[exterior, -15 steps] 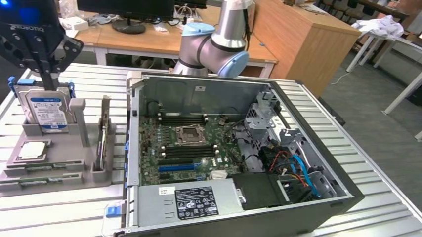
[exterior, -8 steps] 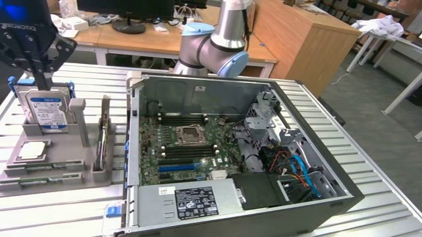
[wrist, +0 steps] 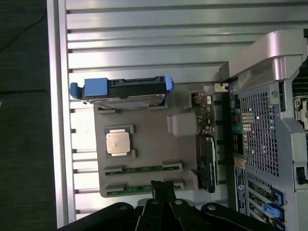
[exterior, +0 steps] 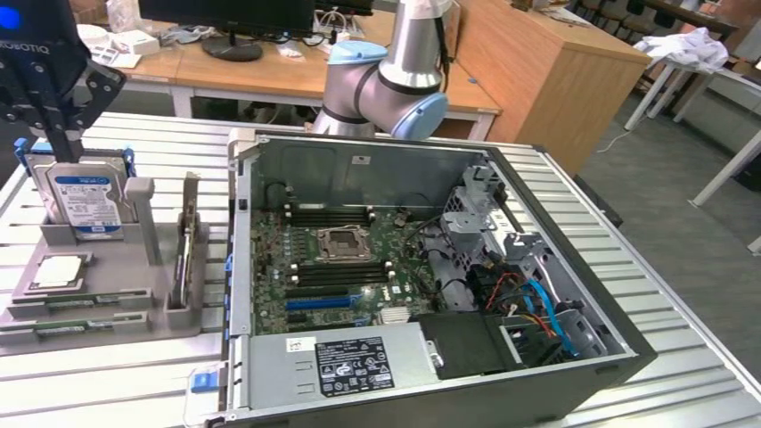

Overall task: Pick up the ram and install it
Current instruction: 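Reach for the ram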

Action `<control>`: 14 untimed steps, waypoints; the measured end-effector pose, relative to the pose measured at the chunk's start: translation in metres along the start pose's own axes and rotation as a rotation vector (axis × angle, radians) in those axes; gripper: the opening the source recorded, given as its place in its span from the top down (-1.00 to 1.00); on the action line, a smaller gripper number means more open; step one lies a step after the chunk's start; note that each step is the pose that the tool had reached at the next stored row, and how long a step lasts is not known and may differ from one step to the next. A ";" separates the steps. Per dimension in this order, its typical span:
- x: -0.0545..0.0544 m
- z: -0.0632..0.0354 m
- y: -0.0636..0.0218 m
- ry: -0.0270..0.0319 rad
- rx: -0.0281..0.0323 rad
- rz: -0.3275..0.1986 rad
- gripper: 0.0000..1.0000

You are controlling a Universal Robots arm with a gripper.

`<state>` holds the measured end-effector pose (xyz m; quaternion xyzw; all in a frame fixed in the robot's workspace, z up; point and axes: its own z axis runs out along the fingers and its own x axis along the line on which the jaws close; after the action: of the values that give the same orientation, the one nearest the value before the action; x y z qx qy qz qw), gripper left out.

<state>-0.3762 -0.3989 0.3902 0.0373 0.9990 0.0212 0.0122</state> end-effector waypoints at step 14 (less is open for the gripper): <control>0.000 -0.0001 -0.0037 0.0000 0.0000 0.000 0.79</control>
<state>-0.3764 -0.4026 0.3902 0.0373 0.9990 0.0212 0.0121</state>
